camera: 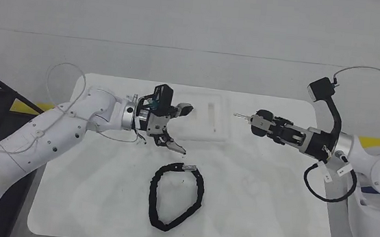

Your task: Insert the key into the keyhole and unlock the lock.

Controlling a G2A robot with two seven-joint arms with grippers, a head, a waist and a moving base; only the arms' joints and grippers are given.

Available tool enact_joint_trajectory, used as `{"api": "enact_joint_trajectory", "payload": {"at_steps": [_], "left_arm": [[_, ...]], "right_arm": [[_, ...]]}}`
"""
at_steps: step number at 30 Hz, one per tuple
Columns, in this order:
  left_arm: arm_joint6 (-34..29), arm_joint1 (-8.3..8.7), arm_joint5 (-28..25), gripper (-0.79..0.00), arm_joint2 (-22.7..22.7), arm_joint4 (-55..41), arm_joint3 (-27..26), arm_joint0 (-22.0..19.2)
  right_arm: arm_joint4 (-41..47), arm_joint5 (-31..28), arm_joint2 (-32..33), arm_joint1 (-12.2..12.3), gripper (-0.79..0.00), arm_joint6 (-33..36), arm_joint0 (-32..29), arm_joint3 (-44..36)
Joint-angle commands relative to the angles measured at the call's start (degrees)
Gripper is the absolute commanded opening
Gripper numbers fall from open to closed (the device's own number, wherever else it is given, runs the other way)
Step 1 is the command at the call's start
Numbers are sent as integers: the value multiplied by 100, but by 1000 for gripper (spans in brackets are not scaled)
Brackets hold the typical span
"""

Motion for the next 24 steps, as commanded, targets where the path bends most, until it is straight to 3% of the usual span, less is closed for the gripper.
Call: {"api": "enact_joint_trajectory", "payload": {"at_steps": [1, 6, 11, 17, 24], "left_arm": [[-103, 64, 211, 0, -38, -73, -161, 265], [-413, 188, 694, 0, -113, 193, -563, 803], [-620, 207, 882, 0, -112, 507, -633, 1233], [-619, 118, 1115, 0, -164, 971, -529, 1515], [-530, -118, 942, 0, -178, 1474, -141, 1571]], "right_arm": [[0, 0, 0, 0, -785, 0, 0, 0], [0, 0, 0, 0, -785, 0, 0, 0], [0, 0, 0, 0, -785, 0, 0, 0], [0, 0, 0, 0, -785, 0, 0, 0], [0, 0, 0, 0, -785, 0, 0, 0]]}}
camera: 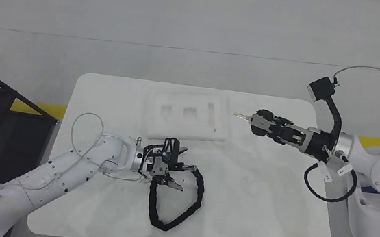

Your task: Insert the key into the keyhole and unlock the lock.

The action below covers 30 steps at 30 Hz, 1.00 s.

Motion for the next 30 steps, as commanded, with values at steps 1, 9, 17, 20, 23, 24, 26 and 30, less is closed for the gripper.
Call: {"api": "enact_joint_trajectory", "payload": {"at_steps": [1, 9, 17, 20, 23, 24, 26, 30], "left_arm": [[23, -74, -38, 0, 9, 142, 101, 11], [53, -382, -20, 0, -11, 597, 418, -2], [96, -592, -163, 0, -95, 888, 722, -13], [84, -646, -190, -37, -138, 987, 774, 1], [51, -680, -212, -65, -181, 1085, 805, 43], [48, -689, -215, -65, -200, 1102, 812, 61], [26, -703, -231, -148, -242, 1148, 825, 87], [-45, -726, -231, -215, -328, 1260, 811, 137]], "right_arm": [[0, 0, 0, 0, -785, 0, 0, 0], [0, 0, 0, 0, -785, 0, 0, 0], [0, 0, 0, 0, -785, 0, 0, 0], [0, 0, 0, 0, -785, 0, 0, 0], [0, 0, 0, 0, -785, 0, 0, 0], [0, 0, 0, 0, -785, 0, 0, 0], [0, 0, 0, 0, -785, 0, 0, 0], [0, 0, 0, 0, -785, 0, 0, 0]]}}
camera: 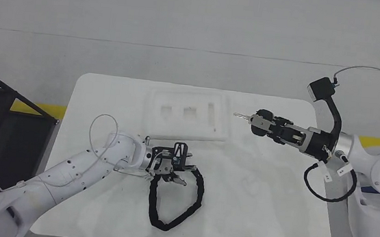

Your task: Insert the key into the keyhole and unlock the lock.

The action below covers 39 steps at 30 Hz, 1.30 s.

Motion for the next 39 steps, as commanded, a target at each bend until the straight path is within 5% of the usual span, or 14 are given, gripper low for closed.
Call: {"api": "enact_joint_trajectory", "payload": {"at_steps": [1, 5, 11, 18, 21, 39], "left_arm": [[-38, -8, 14, -240, -43, 40, -5, 32], [-179, -15, 89, -394, -150, 105, -17, 103], [-300, -18, 76, -419, -308, 154, -81, 211], [-481, -50, 36, -585, -436, 281, -148, 292], [-544, -76, 8, -785, -488, 273, -121, 312], [-503, -231, -329, -785, -1034, -431, 67, 257]], "right_arm": [[0, 0, 0, 0, -785, 0, 0, 0], [0, 0, 0, 0, -785, 0, 0, 0], [0, 0, 0, 0, -785, 0, 0, 0], [0, 0, 0, 0, -785, 0, 0, 0], [0, 0, 0, 0, -785, 0, 0, 0], [0, 0, 0, 0, -785, 0, 0, 0]]}}
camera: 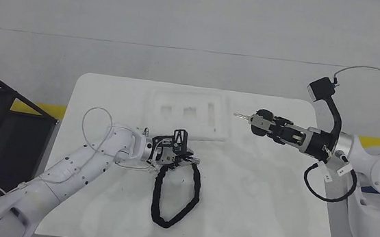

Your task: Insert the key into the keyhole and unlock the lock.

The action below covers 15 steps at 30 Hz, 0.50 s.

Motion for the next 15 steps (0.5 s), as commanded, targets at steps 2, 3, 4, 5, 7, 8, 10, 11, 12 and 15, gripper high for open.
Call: {"api": "enact_joint_trajectory", "payload": {"at_steps": [2, 3, 4, 5, 7, 8, 10, 11, 12, 15], "left_arm": [[68, 15, -171, -785, -130, -74, -47, -6], [123, 22, -227, -785, -182, -138, -52, 8], [185, 28, -276, -785, -237, -210, -53, 24], [245, 35, -316, -785, -294, -283, -55, 42], [378, 49, -426, -785, -401, -381, -103, 69], [448, 57, -476, -785, -456, -407, -128, 81], [608, 71, -570, -785, -564, -468, -180, 114], [698, 76, -621, -785, -617, -503, -209, 129], [794, 80, -663, -785, -672, -538, -238, 144], [1087, 84, -793, -785, -833, -677, -309, 183]], "right_arm": [[0, 0, 0, 0, -785, 0, 0, 0], [0, 0, 0, 0, -785, 0, 0, 0], [0, 0, 0, 0, -785, 0, 0, 0], [0, 0, 0, 0, -785, 0, 0, 0], [0, 0, 0, 0, -785, 0, 0, 0], [0, 0, 0, 0, -785, 0, 0, 0], [0, 0, 0, 0, -785, 0, 0, 0], [0, 0, 0, 0, -785, 0, 0, 0], [0, 0, 0, 0, -785, 0, 0, 0], [0, 0, 0, 0, -785, 0, 0, 0]]}}
